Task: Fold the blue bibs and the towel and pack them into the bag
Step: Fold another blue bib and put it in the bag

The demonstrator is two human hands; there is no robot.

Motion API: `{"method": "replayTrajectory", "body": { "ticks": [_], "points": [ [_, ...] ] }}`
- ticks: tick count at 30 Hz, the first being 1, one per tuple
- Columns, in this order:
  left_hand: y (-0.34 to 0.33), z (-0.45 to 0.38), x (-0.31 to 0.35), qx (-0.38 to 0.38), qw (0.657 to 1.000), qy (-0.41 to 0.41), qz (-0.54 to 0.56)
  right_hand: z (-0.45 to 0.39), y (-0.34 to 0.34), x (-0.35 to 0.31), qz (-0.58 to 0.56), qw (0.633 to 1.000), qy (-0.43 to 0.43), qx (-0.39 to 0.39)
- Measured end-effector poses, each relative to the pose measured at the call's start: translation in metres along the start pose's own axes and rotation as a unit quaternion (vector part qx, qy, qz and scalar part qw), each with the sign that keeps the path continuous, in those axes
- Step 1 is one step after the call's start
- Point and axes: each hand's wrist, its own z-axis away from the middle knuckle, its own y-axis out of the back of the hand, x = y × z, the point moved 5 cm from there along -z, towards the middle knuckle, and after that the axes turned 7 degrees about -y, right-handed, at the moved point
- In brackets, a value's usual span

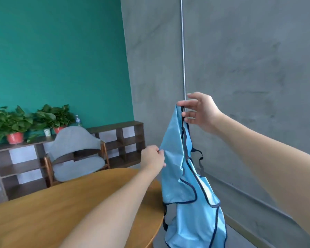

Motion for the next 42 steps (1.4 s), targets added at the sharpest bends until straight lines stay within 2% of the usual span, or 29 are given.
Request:
{"method": "replayTrajectory", "body": {
  "ticks": [4,6,9,12,17,22,27,29,32,34,37,39,42],
  "points": [
    [0.154,-0.051,0.039,0.163,0.984,-0.06,-0.041,-0.001,-0.035,-0.069,-0.032,0.997,0.075,0.006],
    [0.225,-0.064,0.057,0.206,0.973,-0.095,-0.047,-0.001,-0.054,-0.095,-0.045,0.994,0.098,-0.006],
    [0.313,-0.067,0.085,0.243,0.951,-0.169,-0.089,-0.005,-0.087,-0.122,-0.06,0.99,0.126,-0.029],
    [0.373,-0.066,0.1,0.252,0.931,-0.218,-0.151,-0.009,-0.125,-0.139,-0.05,0.986,0.156,-0.043],
    [0.43,-0.061,0.082,0.247,0.91,-0.223,-0.249,-0.011,-0.192,-0.134,-0.044,0.98,0.173,-0.086],
    [0.425,-0.034,-0.012,0.185,0.928,-0.164,-0.279,-0.026,-0.234,-0.049,-0.017,0.986,0.119,-0.112],
    [0.358,0.022,-0.148,0.047,0.956,-0.068,-0.28,-0.035,-0.249,0.112,0.113,0.988,0.001,-0.105],
    [0.32,0.059,-0.204,0.004,0.96,-0.033,-0.278,-0.031,-0.245,0.189,0.237,0.966,-0.036,-0.092],
    [0.264,0.117,-0.268,-0.076,0.962,0.012,-0.261,-0.012,-0.241,0.288,0.43,0.896,-0.018,-0.104],
    [0.235,0.147,-0.3,-0.107,0.963,0.03,-0.246,0.006,-0.243,0.335,0.445,0.887,-0.012,-0.126],
    [0.211,0.168,-0.327,-0.104,0.971,0.021,-0.215,0.027,-0.253,0.379,0.448,0.878,0.017,-0.168],
    [0.204,0.174,-0.338,-0.115,0.97,0.02,-0.214,0.035,-0.26,0.4,0.477,0.851,0.041,-0.214],
    [0.198,0.176,-0.358,-0.129,0.965,0.015,-0.229,0.036,-0.265,0.419,0.548,0.793,0.083,-0.252]
  ]
}}
